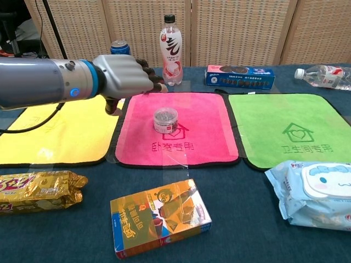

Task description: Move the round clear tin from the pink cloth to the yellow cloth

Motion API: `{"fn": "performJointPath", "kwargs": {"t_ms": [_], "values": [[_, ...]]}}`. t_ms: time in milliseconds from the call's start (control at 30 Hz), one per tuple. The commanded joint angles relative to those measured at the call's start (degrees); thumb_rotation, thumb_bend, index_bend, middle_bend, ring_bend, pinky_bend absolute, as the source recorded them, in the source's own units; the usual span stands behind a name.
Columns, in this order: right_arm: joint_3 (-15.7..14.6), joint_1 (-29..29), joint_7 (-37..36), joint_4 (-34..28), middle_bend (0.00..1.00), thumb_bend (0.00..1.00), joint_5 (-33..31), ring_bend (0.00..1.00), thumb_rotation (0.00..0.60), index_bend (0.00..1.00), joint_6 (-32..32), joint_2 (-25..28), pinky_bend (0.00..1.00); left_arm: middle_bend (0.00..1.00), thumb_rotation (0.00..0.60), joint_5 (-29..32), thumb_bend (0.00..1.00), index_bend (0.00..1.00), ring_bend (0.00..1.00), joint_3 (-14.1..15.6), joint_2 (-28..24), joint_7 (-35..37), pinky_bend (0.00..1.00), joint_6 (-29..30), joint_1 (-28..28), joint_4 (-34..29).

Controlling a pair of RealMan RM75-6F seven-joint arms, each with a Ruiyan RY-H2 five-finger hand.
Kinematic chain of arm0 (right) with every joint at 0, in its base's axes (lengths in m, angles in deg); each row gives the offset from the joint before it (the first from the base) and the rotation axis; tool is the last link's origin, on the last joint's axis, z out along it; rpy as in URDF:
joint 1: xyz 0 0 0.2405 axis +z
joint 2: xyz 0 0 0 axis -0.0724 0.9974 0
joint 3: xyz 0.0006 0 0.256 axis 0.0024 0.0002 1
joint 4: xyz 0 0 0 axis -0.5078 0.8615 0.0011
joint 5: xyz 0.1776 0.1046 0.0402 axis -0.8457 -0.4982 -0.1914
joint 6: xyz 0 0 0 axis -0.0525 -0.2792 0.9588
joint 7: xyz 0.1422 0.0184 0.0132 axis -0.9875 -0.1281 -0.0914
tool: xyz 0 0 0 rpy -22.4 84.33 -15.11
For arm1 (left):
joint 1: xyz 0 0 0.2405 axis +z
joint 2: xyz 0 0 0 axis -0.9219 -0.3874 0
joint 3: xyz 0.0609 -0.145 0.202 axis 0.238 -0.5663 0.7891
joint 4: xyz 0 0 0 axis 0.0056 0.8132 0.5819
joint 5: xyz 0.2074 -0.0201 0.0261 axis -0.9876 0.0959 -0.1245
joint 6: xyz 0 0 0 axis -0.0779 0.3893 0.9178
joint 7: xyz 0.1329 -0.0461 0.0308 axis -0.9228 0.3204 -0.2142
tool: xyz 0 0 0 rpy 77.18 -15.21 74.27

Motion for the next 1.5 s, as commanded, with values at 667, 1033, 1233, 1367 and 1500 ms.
{"fn": "performJointPath", "kwargs": {"t_ms": [667, 1033, 1233, 1367, 1500], "values": [[0.71, 0.03, -4.46, 2.55, 0.00, 0.41, -2.18, 0.00, 0.600, 0.05, 0.51, 0.26, 0.01, 0.00, 0.600, 13.40, 0.31, 0.00, 0.00, 5.25, 11.32, 7.31, 0.00, -7.72, -14.51, 13.88], [0.31, 0.06, -3.44, 2.65, 0.00, 0.41, -1.56, 0.00, 0.600, 0.05, 0.27, -0.28, 0.01, 0.00, 0.600, 15.54, 0.31, 0.00, 0.00, 10.37, 8.39, 9.97, 0.00, -5.52, -15.34, 10.98], [0.17, 0.03, -2.55, 2.40, 0.00, 0.41, -1.25, 0.00, 0.600, 0.05, -0.06, -0.51, 0.01, 0.00, 0.600, 16.15, 0.31, 0.00, 0.00, 13.62, 6.15, 10.89, 0.00, -3.47, -15.29, 8.20], [-0.04, 0.00, -1.87, 2.17, 0.00, 0.41, -0.95, 0.00, 0.600, 0.05, -0.23, -0.66, 0.01, 0.00, 0.600, 16.86, 0.32, 0.00, 0.00, 15.41, 5.05, 11.39, 0.00, -2.17, -15.39, 7.02], [-0.25, 0.02, -1.14, 2.06, 0.00, 0.41, -0.59, 0.00, 0.600, 0.05, -0.36, -0.91, 0.01, 0.00, 0.600, 16.37, 0.32, 0.00, 0.00, 16.97, 3.62, 12.20, 0.00, -0.86, -15.39, 4.98]]}}
